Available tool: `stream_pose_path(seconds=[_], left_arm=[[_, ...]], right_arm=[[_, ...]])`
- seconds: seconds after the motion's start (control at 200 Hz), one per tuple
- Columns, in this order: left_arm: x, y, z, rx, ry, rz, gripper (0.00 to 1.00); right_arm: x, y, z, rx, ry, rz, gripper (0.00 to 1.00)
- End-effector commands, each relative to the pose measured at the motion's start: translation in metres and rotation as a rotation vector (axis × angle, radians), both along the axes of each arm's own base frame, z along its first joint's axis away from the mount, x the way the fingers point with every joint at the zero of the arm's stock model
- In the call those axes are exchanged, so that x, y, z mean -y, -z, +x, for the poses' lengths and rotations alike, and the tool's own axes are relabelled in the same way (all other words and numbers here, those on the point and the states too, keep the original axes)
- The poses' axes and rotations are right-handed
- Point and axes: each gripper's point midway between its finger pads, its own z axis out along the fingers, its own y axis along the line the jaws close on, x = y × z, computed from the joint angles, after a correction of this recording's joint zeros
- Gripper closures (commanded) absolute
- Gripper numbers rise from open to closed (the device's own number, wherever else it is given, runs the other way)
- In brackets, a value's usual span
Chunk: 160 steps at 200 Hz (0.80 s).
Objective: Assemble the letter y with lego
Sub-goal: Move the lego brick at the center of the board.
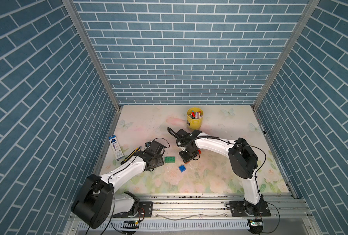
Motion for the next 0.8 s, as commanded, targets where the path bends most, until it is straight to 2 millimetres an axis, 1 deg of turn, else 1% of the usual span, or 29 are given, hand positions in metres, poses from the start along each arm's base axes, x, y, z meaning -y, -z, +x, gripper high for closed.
stream_pose_path(seconds=[0.0,0.11,0.12,0.155,0.36,0.495,0.655,0.795], left_arm=[[0.003,0.005,0.012,-0.008,0.018,0.007,0.34],[0.01,0.018,0.014,-0.034,0.04,-0.008,0.35],[0.013,0.013,0.021,-0.016,0.044,-0.016,0.35],[0.015,0.013,0.024,-0.015,0.046,-0.015,0.35],[0.03,0.02,0.03,-0.024,0.089,-0.053,0.36],[0.044,0.021,0.029,-0.029,0.121,-0.082,0.37],[0.058,0.024,0.023,-0.037,0.148,-0.097,0.37],[0.072,0.027,0.016,-0.053,0.159,-0.123,0.37]], right_arm=[[0.003,-0.021,0.001,0.03,0.048,0.041,0.7],[0.007,-0.026,0.0,0.037,0.057,0.053,0.7],[0.007,-0.026,0.0,0.037,0.059,0.053,0.7],[0.008,-0.026,0.0,0.038,0.061,0.054,0.7],[0.011,-0.028,0.004,0.039,0.086,0.07,0.7],[0.012,-0.027,0.008,0.024,0.122,0.079,0.7],[0.009,-0.028,0.014,-0.006,0.158,0.11,0.7],[0.007,-0.024,0.015,-0.038,0.182,0.098,0.7]])
